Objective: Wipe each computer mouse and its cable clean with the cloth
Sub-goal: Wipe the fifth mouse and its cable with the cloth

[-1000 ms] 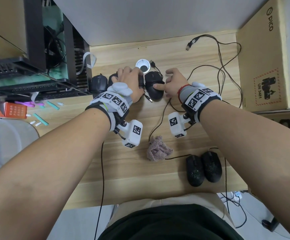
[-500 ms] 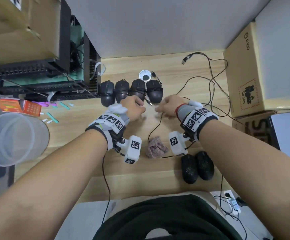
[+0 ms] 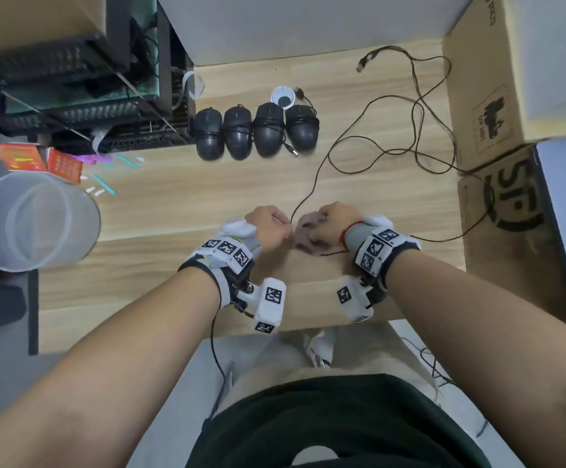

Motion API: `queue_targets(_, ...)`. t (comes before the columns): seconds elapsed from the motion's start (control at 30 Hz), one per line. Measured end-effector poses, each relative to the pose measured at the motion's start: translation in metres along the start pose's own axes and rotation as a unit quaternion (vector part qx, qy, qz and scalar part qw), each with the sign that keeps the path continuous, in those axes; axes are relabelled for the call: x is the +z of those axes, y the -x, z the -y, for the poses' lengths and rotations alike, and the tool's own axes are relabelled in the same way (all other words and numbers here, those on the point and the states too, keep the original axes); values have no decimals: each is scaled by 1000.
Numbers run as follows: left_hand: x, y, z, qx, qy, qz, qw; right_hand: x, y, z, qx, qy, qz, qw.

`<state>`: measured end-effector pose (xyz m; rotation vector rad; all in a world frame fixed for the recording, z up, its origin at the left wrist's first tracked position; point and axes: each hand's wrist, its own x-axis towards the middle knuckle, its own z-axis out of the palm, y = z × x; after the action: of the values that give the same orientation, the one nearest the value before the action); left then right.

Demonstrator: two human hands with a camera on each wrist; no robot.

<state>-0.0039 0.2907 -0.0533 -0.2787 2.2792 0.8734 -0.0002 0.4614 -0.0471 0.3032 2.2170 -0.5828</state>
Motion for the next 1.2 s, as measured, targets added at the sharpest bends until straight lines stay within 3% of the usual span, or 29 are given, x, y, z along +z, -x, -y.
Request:
queue_targets(0.17, 32, 22, -6, -22, 37, 22, 999, -37, 24, -34, 35, -218, -83, 972)
queue_targets(0.33, 97, 36, -28, -29, 33, 101, 994, -54, 48, -83, 90, -318, -131, 935)
queue_targets(0.4, 132, 41, -38, -45, 9, 106, 993, -52, 53, -98, 103, -327, -120, 932)
queue_targets(0.5, 172, 50, -49, -51, -18, 53, 997, -37, 45, -122, 116, -342, -99, 927)
queue_targets(0.63, 189, 59, -58, -47, -98, 22, 994, -34, 69, -118, 96, -361, -21, 927)
queue_targets(0.7, 196, 65, -63, -56, -143, -2, 988, -30, 75, -124, 94, -350, -13, 932)
queue_targets(0.93, 173, 70, -58, -61, -177, 11, 982, -26, 60, -139, 98, -320, -39, 942)
queue_targets(1.03, 149, 85, -59, -36, -136, -10, 990, -30, 64, -138, 51, -313, -33, 948)
queue_targets(1.2, 94, 115, -77, -9, -4, -42, 999, -55, 107, -95, -56, -326, -18, 944)
